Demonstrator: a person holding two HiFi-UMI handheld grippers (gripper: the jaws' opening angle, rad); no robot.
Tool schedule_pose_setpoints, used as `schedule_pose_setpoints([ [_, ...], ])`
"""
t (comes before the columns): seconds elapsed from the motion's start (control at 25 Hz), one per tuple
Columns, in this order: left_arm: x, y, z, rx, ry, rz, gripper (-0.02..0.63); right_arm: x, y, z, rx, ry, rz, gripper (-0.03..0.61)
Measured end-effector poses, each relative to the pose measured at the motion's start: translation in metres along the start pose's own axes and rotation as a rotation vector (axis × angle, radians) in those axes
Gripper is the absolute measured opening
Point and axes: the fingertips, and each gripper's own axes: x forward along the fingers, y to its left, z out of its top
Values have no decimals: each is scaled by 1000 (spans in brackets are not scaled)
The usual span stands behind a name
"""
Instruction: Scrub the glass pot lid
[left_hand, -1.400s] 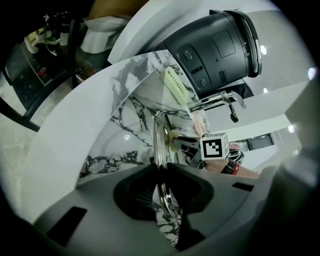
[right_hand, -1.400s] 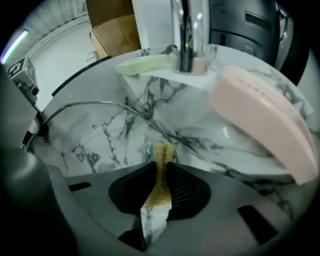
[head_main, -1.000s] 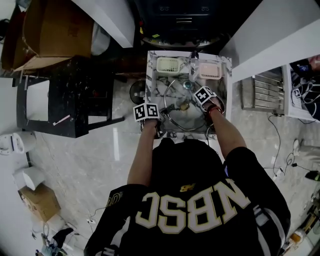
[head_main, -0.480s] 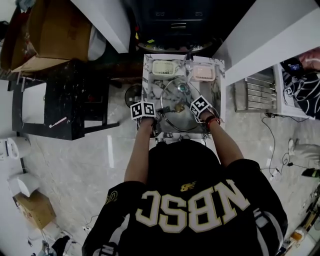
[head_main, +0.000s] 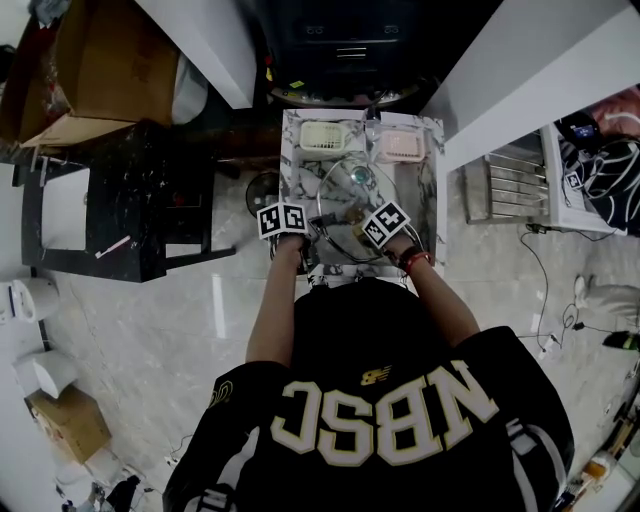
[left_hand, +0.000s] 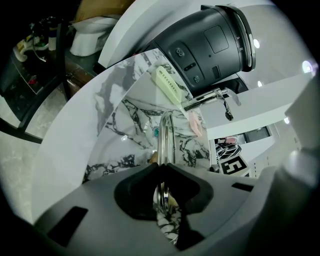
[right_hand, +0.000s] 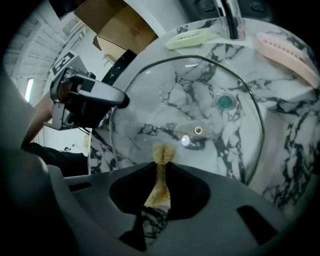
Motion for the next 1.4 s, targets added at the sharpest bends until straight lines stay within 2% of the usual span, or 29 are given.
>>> schedule_pose_setpoints([
  [0.28,0,1,0,-1,2,11,71,-3,31,29,-3,-97,91,69],
  [0.48,1,1,-2,10,12,26,71,-11,41,68,41,-253,152,71],
  [0.64,1,3,-4,19,23,46,71,-15,33,102,-8,-337,90,70],
  [0.8,2,3,-6,10,26,58,71,-18,13,127,-78,-375,-4,71],
  [0.92,2,6,-10,-3,28,68,72,-15,-4,139,-90,-391,-38,72],
  [1.2,2,10,-18,-35,36,69,72,-10,-68,144,-7,-419,-130,75],
  [1.4,1,10,-17,-33,36,70,71,-14,-117,124,63,-370,-223,75],
])
